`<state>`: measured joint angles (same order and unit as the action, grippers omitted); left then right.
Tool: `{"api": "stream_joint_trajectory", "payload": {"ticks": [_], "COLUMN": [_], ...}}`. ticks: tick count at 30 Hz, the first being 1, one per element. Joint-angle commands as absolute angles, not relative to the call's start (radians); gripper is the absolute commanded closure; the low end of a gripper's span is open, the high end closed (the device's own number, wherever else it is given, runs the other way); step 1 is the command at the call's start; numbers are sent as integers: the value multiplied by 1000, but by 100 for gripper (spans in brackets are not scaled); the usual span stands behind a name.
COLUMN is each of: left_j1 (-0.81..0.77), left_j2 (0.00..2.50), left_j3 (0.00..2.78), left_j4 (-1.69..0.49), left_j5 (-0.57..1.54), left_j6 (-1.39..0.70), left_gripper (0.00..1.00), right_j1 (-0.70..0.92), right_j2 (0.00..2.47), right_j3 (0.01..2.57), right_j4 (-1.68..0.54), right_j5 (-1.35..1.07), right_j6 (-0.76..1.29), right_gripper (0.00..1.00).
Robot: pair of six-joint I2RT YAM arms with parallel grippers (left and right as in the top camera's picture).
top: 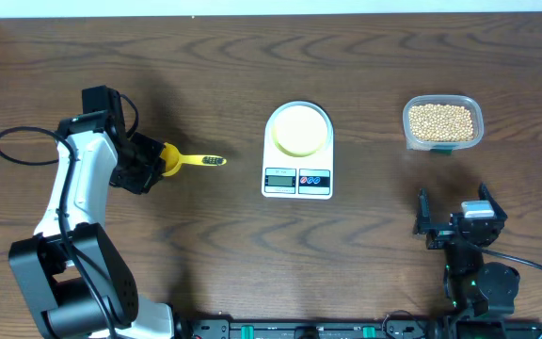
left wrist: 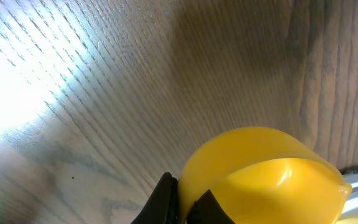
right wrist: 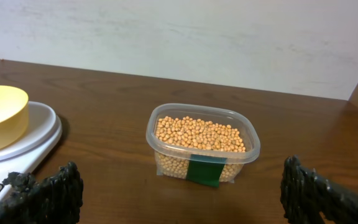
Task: Scoop item into bowl and weigh 50g on scale
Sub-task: 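Hold the yellow scoop raised in the left gripper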
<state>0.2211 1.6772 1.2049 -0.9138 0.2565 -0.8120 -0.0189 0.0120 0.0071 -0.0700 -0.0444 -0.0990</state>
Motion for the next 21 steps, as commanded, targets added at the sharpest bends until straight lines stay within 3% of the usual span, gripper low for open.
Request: {"api": "stream_joint_trajectory", "payload": {"ticks": [1, 21], "left_j1": [226, 226], "left_j2": [1662, 1662], "left_j3": [1223, 1223], "left_j4": [-919, -915], "left_j5": [254, 254], "left_j6": [-818, -818], "left_gripper": [92, 92], "right_j1": [-27, -27], "right_j2": [6, 6], "right_j3": [6, 6], "right_j4": [-75, -75], "right_j5": [-33, -33], "right_j6": [-102, -102], "right_gripper": [1, 1]}}
